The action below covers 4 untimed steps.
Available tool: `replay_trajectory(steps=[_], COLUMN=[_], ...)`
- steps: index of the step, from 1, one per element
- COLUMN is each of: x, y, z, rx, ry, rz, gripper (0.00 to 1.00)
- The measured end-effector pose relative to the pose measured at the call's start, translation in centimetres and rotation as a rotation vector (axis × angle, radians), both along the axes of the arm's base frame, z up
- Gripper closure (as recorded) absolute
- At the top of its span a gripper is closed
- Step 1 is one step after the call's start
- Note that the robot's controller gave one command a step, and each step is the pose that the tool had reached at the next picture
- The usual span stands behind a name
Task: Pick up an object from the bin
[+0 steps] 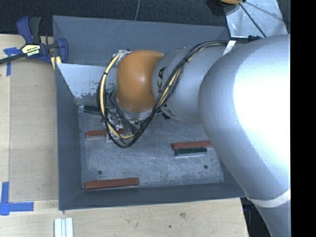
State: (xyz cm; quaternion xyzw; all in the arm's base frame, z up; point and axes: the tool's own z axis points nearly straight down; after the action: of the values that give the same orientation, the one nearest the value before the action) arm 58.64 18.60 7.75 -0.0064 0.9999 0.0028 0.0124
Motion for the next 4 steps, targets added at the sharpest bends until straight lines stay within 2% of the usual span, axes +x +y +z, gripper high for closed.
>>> replay_trajectory(steps=[1,3,4], x=[0.0,-0.3,-0.3], y=[0.0,-0.1,-0.1], z=[0.0,1.3,2.5], rx=[0.000,-0.005,-0.006], ry=[0.000,0.021,0.024], rz=[0.000,0.001,0.001], gripper=[1.00,1.00,1.00])
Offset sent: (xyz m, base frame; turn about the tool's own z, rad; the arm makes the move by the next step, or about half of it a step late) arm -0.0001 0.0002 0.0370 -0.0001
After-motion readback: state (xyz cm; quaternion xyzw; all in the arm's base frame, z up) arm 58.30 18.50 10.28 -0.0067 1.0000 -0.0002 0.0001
